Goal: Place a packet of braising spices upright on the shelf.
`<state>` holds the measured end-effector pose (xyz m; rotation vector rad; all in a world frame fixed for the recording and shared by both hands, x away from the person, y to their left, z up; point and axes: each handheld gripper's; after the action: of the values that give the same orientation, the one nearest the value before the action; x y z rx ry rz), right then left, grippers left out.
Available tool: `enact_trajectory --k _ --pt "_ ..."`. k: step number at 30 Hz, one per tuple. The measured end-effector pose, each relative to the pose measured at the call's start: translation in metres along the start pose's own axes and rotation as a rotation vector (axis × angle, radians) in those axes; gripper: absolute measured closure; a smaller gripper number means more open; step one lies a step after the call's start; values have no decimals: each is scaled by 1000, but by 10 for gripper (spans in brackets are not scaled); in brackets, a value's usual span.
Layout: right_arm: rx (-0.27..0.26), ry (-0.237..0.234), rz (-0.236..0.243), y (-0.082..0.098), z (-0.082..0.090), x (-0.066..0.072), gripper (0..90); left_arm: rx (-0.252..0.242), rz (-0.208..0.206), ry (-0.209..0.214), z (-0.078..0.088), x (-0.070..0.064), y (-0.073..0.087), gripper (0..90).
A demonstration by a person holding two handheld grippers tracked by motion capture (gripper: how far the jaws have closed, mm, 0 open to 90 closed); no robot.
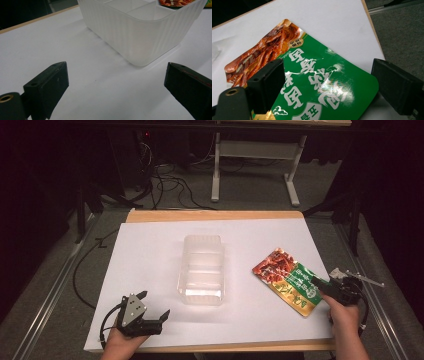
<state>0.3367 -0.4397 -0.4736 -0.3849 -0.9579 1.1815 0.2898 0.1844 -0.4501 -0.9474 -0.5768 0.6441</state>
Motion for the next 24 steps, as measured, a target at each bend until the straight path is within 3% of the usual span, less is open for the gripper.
enact_trajectory --k 8,11,24 --pt "-24 -71 7 1 6 5 189 9 -15 12 -4 -2 -1 59" --pt "-15 -70 32 2 5 7 190 8 -16 15 -4 -2 -1 59" --pt "-13 -111 -13 3 8 5 219 2 -19 16 -4 -2 -2 60"
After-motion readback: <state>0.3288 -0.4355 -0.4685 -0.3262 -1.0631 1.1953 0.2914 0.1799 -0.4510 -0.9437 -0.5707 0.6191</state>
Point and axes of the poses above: each handheld gripper's, and its own axes: z roughly backward along the jaws, y roughly out of its underside, x roughly to its left, and after that the axes turned 5 degrees about -z, right-handed
